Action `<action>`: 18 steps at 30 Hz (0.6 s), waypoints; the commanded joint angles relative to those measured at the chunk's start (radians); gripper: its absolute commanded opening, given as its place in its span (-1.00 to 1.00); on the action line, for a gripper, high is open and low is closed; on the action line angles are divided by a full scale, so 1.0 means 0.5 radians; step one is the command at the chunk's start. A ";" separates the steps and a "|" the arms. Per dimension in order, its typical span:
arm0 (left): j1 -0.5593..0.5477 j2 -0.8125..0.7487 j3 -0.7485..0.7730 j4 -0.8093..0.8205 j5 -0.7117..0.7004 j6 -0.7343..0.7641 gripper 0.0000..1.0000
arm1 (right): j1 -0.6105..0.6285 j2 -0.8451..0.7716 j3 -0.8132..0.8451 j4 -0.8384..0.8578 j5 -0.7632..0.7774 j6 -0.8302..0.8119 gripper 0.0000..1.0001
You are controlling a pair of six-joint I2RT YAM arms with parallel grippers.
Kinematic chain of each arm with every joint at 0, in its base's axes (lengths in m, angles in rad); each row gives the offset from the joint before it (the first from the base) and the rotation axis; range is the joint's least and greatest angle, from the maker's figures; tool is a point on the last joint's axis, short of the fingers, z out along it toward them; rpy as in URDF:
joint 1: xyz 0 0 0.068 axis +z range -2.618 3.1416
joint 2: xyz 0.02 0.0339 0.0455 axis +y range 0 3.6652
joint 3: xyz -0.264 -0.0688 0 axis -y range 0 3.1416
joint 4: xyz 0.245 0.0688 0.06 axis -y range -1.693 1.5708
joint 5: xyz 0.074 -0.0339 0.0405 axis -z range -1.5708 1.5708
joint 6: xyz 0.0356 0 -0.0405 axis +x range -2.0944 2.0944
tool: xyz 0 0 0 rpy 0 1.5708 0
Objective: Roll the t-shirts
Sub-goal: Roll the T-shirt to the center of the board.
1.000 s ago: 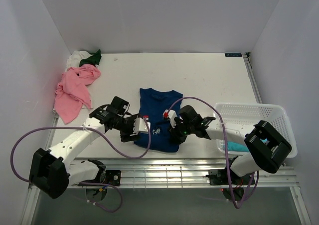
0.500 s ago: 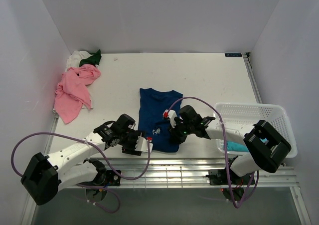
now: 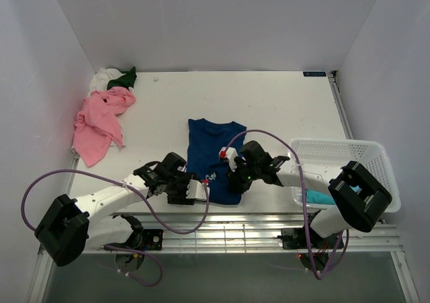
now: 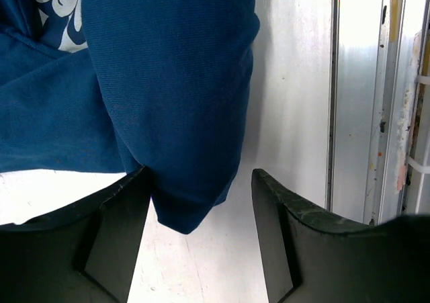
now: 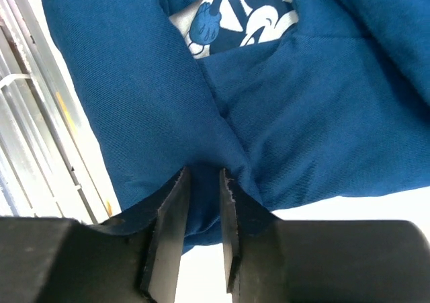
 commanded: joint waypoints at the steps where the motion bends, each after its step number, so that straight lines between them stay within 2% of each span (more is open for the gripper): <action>1: -0.007 -0.028 -0.017 0.038 0.040 -0.078 0.37 | -0.009 -0.059 0.080 -0.048 0.069 -0.111 -0.31; 2: -0.007 -0.018 -0.020 0.041 0.037 -0.084 0.30 | -0.006 -0.123 0.073 -0.054 0.078 -0.133 -0.25; 3: -0.007 0.009 -0.014 0.038 0.031 -0.096 0.13 | -0.006 -0.169 0.067 -0.066 0.088 -0.161 -0.19; 4: -0.007 0.025 -0.002 0.041 0.025 -0.102 0.06 | 0.000 -0.209 0.061 -0.081 0.094 -0.191 -0.08; 6: -0.007 0.052 0.011 0.041 -0.012 -0.124 -0.04 | 0.021 -0.353 0.034 -0.133 0.112 -0.317 0.00; 11: -0.007 0.108 0.017 0.041 -0.052 -0.111 -0.11 | 0.230 -0.577 -0.071 -0.223 0.229 -0.541 0.12; 18: -0.007 0.105 0.023 0.029 -0.055 -0.151 -0.26 | 0.423 -0.569 -0.243 -0.118 0.431 -0.630 0.23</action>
